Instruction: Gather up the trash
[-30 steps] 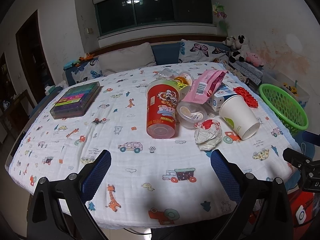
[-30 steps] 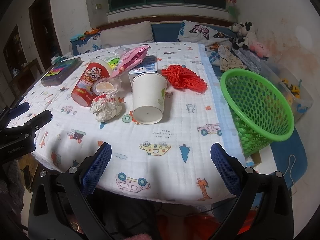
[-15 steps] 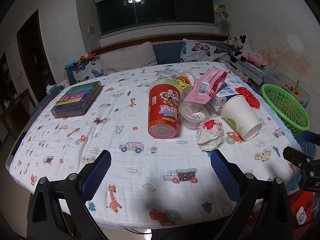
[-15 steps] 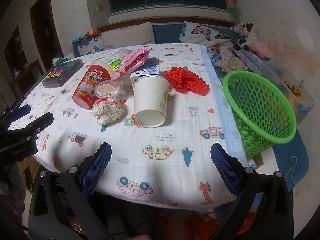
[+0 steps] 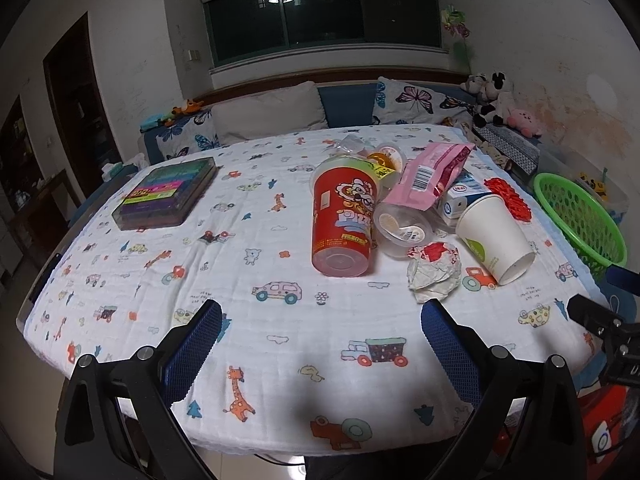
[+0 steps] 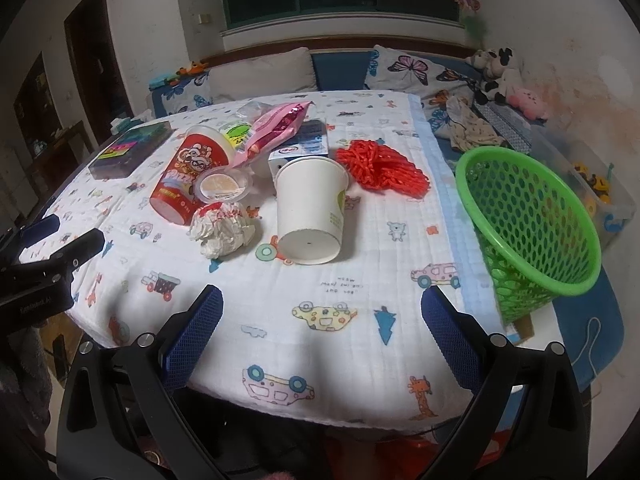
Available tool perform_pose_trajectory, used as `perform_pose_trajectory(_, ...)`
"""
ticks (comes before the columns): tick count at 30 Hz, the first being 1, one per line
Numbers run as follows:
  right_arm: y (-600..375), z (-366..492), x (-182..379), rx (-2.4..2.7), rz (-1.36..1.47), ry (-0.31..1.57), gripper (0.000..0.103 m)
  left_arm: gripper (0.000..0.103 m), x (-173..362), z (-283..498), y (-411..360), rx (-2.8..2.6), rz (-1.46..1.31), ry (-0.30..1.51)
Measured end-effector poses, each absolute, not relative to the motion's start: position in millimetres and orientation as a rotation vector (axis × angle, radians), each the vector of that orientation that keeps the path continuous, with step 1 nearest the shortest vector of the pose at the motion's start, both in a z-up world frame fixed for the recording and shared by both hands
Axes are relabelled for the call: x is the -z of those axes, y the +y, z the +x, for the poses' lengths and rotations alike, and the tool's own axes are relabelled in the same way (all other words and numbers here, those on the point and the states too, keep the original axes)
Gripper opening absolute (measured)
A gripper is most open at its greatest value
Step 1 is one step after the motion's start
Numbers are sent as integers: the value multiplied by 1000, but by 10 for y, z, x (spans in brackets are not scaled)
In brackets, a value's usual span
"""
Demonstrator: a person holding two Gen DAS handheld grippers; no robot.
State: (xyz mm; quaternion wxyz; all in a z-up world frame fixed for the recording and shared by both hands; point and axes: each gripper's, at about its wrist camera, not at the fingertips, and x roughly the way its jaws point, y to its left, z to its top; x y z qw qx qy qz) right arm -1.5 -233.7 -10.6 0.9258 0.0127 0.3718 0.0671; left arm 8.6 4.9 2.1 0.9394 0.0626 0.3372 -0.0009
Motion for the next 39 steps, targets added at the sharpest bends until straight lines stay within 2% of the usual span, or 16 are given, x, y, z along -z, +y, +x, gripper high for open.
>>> perform_pose_trajectory(21, -2308, 65, 55, -160, 29, 733, 98, 97, -135, 135, 62, -5, 132, 659)
perform_pose_trajectory(39, -2361, 384, 16, -171, 28, 750, 92, 97, -145, 558, 4, 3, 129, 675)
